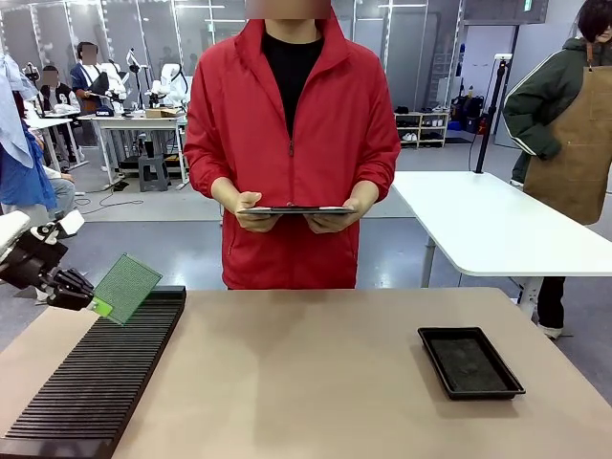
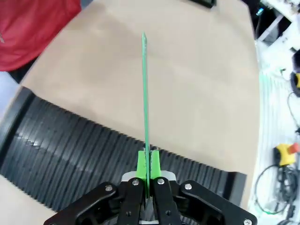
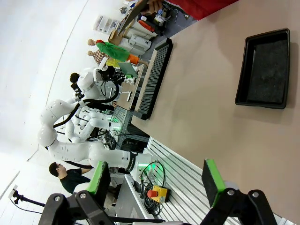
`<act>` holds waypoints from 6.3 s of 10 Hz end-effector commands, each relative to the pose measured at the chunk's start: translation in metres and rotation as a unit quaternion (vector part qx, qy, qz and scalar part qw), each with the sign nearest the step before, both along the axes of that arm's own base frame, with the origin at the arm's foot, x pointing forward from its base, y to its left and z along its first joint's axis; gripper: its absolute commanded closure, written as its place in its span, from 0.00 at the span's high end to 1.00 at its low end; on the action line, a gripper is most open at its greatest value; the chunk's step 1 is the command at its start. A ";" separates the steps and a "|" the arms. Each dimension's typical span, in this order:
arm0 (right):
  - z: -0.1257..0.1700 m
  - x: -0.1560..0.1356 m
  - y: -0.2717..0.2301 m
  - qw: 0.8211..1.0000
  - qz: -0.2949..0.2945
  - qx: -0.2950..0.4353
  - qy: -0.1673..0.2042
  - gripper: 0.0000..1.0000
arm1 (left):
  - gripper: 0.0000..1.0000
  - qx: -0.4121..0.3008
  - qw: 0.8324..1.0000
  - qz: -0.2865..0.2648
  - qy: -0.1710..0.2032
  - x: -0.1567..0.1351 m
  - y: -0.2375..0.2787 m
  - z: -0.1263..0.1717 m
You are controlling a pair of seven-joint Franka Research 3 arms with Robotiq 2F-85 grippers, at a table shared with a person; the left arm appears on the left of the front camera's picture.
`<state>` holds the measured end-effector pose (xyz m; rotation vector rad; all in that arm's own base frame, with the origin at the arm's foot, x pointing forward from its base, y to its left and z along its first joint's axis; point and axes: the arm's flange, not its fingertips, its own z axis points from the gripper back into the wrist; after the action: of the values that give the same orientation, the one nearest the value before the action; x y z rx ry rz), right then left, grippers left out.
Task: Inspect the PCB.
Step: Pick up the Blank PCB and present it to the human, then release the Blank PCB you were holding.
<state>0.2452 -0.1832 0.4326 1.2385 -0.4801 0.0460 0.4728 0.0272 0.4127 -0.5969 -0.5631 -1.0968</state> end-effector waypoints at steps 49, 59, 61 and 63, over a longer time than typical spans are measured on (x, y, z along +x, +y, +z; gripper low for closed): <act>0.001 -0.001 -0.001 1.000 0.000 0.004 -0.005 1.00 | 0.03 -0.350 0.753 0.147 0.537 0.055 -0.102 -0.046; 0.001 -0.001 -0.001 1.000 0.000 0.004 -0.005 1.00 | 0.03 -0.350 0.753 0.147 0.537 0.055 -0.102 -0.046; 0.001 -0.001 -0.001 1.000 0.000 0.004 -0.005 1.00 | 0.03 -0.350 0.753 0.147 0.537 0.055 -0.102 -0.046; 0.001 -0.001 -0.001 1.000 0.000 0.004 -0.005 1.00 | 0.03 -0.350 0.753 0.147 0.537 0.055 -0.102 -0.046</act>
<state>0.2452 -0.1831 0.4326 1.2387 -0.4799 0.0462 0.5277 -0.0742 0.3664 -1.5849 0.0028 -0.0623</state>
